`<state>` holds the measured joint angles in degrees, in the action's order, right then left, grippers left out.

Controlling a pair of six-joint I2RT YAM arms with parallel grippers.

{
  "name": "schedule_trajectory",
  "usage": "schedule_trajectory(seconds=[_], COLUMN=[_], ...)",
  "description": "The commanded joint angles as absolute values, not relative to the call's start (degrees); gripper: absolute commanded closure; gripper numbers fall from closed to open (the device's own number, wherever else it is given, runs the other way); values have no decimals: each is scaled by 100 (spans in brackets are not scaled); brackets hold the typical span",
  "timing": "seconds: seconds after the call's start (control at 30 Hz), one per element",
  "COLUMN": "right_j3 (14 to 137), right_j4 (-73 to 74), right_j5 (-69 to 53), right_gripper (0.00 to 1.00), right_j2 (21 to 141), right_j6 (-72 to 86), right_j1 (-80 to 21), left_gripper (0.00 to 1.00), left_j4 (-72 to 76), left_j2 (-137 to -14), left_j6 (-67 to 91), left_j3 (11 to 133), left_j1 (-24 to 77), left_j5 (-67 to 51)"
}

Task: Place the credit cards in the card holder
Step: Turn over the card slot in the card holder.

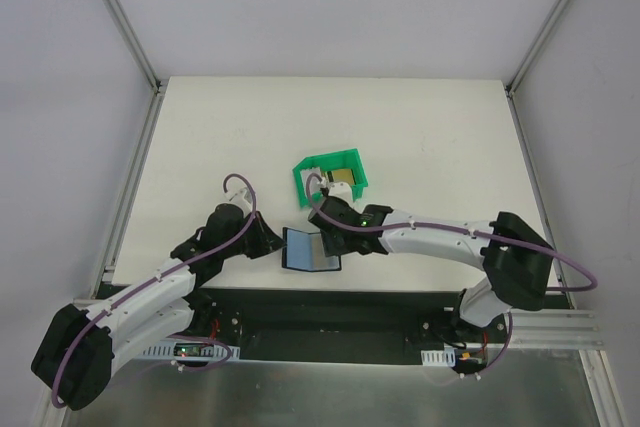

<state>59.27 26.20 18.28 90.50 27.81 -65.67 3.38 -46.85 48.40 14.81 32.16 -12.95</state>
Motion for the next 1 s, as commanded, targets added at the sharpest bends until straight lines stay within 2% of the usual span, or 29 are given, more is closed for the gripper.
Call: schedule_trajectory(seconds=[0.0, 0.27, 0.43, 0.67, 0.97], right_j3=[5933, 5994, 6529, 7610, 8604], right_j4=[2312, 1513, 1485, 1889, 2276], right_j5=[1750, 775, 423, -167, -255], right_gripper=[56, 53, 41, 29, 21], right_j2=[8561, 8332, 8516, 9465, 10440], right_j6=[2681, 2461, 1987, 1635, 1442], right_j1=[-6443, -5618, -5081, -4562, -4272], left_gripper=[100, 100, 100, 100, 100], left_j4=[387, 685, 870, 1081, 1423], left_j2=[-4763, -5027, -5115, -5256, -5440], left_j6=[4860, 5141, 5300, 5572, 5827], left_j3=[1319, 1055, 993, 967, 853], left_j1=[3173, 3173, 3173, 3173, 3164], left_j5=[-1064, -914, -844, -791, -826])
